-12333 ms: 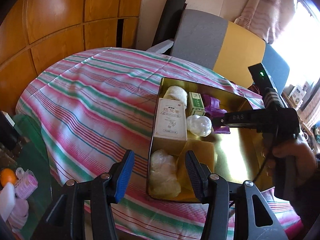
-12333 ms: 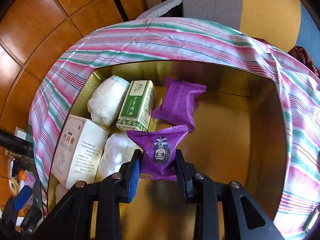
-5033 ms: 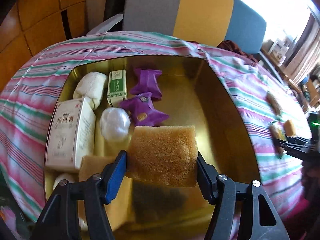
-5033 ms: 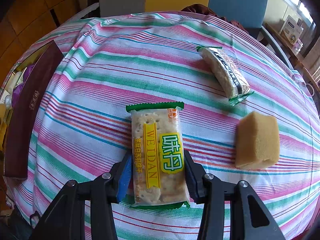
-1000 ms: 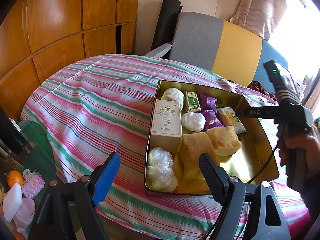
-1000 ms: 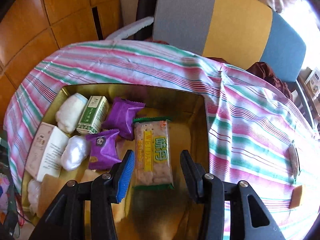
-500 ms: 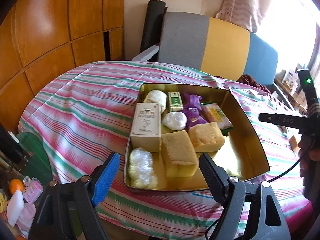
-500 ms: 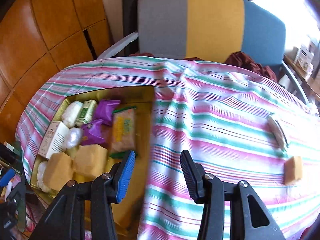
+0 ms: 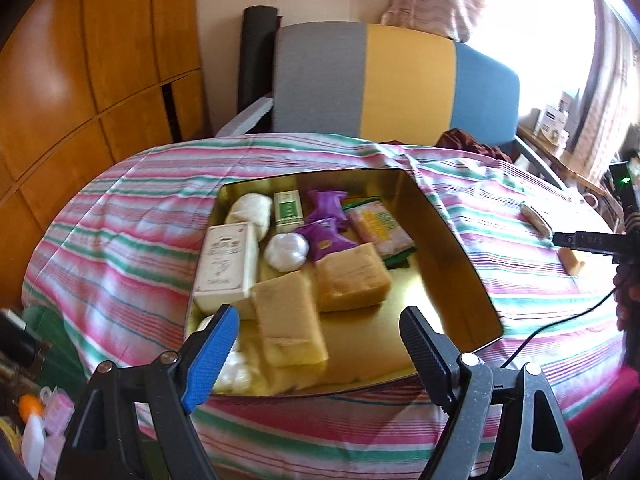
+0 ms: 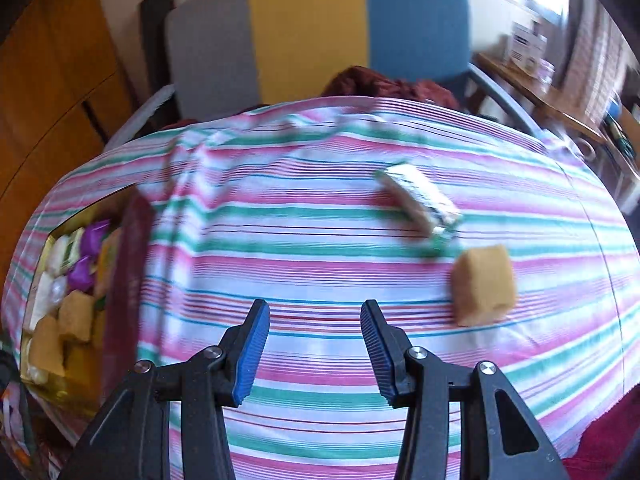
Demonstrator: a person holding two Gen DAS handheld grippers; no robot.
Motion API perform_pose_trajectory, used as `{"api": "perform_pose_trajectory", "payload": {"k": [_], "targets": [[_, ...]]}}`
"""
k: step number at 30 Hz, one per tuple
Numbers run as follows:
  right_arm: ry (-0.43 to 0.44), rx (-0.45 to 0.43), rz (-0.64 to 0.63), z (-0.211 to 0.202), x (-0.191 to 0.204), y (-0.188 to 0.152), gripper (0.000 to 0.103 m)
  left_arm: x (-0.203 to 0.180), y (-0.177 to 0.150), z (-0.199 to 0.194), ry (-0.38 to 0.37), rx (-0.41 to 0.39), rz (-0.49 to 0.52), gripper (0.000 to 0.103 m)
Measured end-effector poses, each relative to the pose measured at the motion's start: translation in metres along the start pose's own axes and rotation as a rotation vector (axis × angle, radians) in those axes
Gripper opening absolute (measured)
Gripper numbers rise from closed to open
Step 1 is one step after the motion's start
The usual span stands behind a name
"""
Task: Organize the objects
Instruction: 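Move both tools from the tray back to the remaining sponge and biscuit, then grasp the yellow sponge with the right tool and lift it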
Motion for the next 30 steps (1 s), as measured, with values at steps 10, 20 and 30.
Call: {"api": "perform_pose_trajectory", "payload": {"k": [10, 20, 30], "targets": [[-0.142, 0.075, 0.097, 0.03, -0.126, 0.0, 0.053, -0.036, 0.01, 0.022, -0.05, 0.04, 0.061, 0.083], [-0.123, 0.124, 0.064, 0.07, -0.127, 0.013, 0.058, -0.087, 0.031, 0.041, -0.129, 0.067, 0.127, 0.084], [-0.045, 0.104, 0.06, 0.075, -0.117, 0.014, 0.063, -0.154, 0.054, 0.07, -0.222, 0.113, 0.223, 0.084]]}}
Point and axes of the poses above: each gripper's, at about its wrist camera, not at the fingertips, and z roughly the way its jaws point, x to its left, y to its top, the point moved 5 cm from there along z, roughly the way its jaws point, and after that the axes turned 10 degrees about -y, right-handed, at the moved point
